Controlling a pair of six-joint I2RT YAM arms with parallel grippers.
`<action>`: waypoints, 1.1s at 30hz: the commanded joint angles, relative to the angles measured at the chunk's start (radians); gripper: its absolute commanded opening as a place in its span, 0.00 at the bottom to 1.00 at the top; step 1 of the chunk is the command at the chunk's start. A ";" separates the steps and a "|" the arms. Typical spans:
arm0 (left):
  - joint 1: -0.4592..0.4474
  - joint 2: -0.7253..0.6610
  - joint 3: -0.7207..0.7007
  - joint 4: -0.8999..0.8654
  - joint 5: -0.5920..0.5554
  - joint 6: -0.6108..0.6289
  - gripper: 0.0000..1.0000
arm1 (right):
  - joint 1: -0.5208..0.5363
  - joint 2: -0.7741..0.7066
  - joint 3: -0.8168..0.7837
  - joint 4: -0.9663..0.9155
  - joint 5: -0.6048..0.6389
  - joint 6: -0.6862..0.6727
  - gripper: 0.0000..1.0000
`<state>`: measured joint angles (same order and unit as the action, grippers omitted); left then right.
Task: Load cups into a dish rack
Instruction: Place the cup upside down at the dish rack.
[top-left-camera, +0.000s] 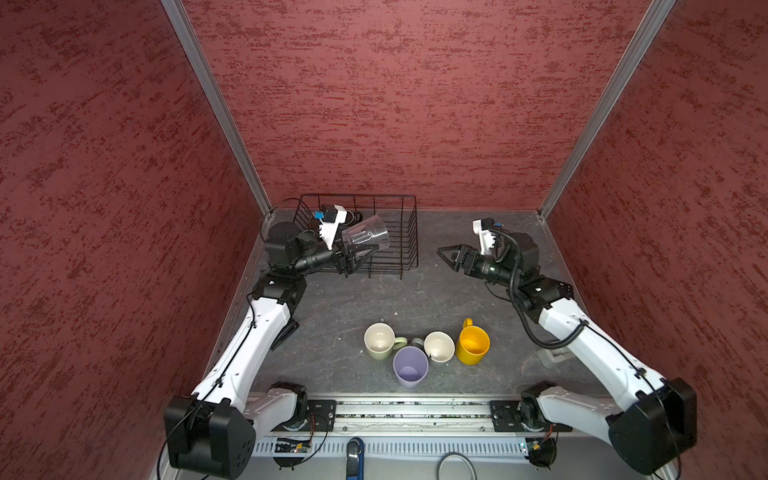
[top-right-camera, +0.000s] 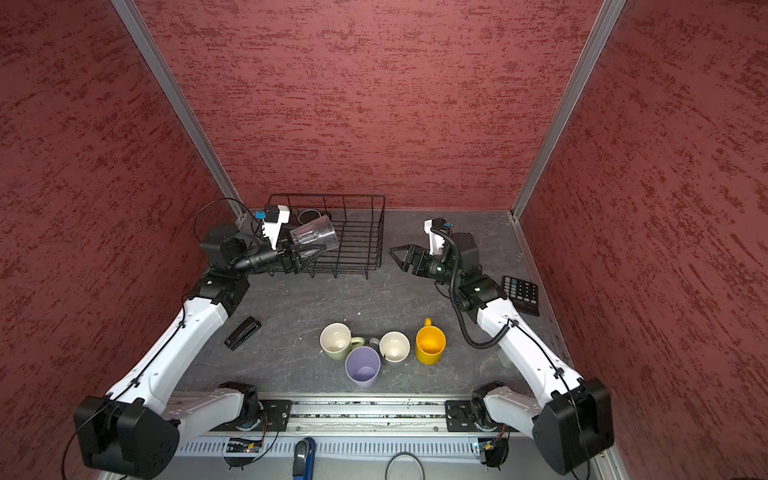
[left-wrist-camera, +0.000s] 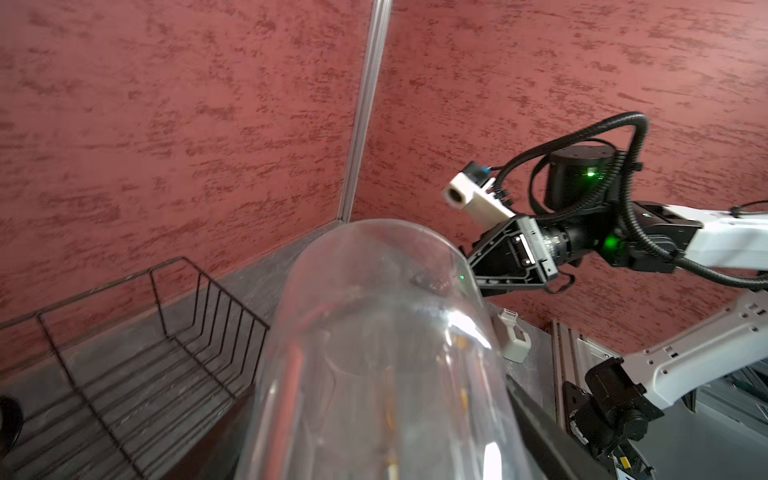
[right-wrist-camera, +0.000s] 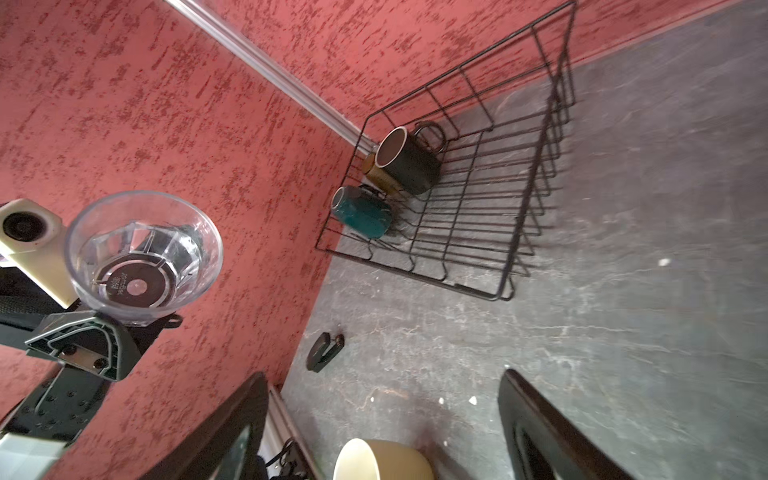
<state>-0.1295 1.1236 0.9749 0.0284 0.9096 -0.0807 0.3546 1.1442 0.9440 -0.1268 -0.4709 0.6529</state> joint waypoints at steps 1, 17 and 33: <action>0.036 -0.014 0.037 -0.173 -0.040 0.012 0.00 | -0.028 -0.028 0.028 -0.075 0.090 -0.053 0.90; 0.099 0.141 0.220 -0.483 -0.350 0.050 0.00 | -0.071 -0.054 -0.005 -0.081 0.069 -0.058 0.92; 0.082 0.404 0.449 -0.697 -0.595 0.114 0.00 | -0.091 -0.070 -0.046 -0.080 0.047 -0.065 0.93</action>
<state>-0.0406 1.4967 1.3754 -0.6094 0.3908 -0.0006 0.2718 1.0954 0.9112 -0.2081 -0.4164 0.6006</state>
